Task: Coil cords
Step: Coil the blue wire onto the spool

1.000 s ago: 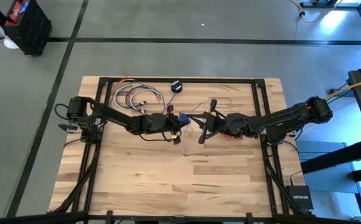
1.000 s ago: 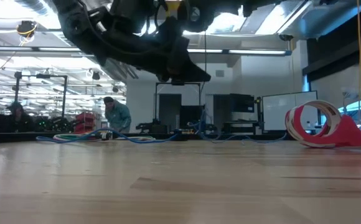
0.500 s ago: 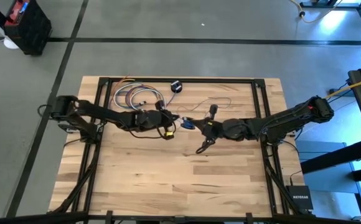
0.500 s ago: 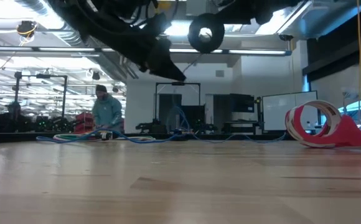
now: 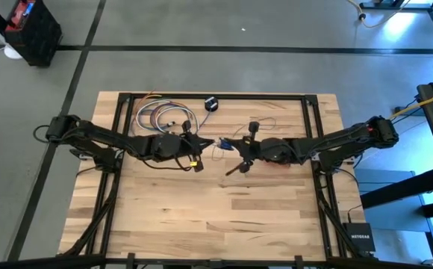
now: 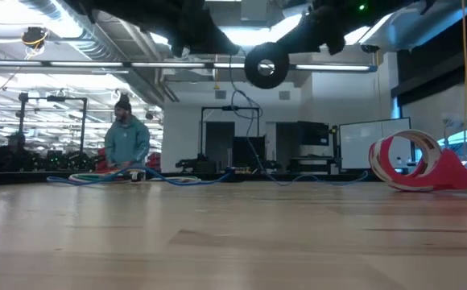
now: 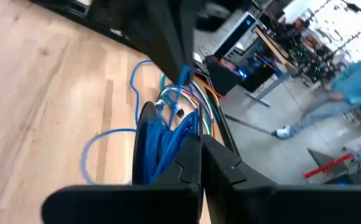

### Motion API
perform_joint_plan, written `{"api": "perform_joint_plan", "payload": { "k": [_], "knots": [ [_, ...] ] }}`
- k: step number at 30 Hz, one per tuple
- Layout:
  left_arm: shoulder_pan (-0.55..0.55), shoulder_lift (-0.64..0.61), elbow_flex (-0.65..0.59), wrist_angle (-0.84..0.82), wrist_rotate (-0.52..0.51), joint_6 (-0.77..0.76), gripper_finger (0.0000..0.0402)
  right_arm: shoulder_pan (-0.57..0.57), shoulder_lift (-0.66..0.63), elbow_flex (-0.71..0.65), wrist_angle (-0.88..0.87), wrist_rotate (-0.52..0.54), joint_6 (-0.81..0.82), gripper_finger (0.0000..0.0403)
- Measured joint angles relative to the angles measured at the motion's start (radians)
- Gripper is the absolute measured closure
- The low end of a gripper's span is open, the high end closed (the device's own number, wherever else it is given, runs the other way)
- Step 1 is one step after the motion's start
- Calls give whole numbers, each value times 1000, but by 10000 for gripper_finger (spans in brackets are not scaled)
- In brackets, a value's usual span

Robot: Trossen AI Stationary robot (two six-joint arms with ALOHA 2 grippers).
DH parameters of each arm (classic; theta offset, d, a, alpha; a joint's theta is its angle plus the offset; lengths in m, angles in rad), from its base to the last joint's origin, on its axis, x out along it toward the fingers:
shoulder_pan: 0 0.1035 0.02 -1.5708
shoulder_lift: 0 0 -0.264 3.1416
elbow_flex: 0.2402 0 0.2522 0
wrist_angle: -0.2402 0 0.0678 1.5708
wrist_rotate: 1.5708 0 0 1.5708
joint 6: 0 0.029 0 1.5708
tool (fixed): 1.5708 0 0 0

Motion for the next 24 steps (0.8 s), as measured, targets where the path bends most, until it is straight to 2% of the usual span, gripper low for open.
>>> {"api": "perform_joint_plan", "payload": {
  "k": [6, 9, 14, 18, 20, 24],
  "knots": [
    [-33, 4, 0, 118, 43, -48, 393, -49, 69, -5, 50, -12, 47, 400],
    [-46, 32, 2, 198, 62, -66, 395, -47, 93, -5, 131, -18, 47, 400],
    [-49, 112, 0, 343, 163, -59, 400, -54, 114, -2, 187, -19, 70, 400],
    [-56, 106, 1, 280, 177, -3, 395, -53, 111, 11, 166, 36, 68, 400],
    [-57, 102, 1, 266, 177, 15, 387, -53, 112, 11, 150, 27, 66, 400],
    [-57, 97, 2, 220, 177, 10, 348, -53, 112, 12, 145, 34, 66, 400]
  ]
}}
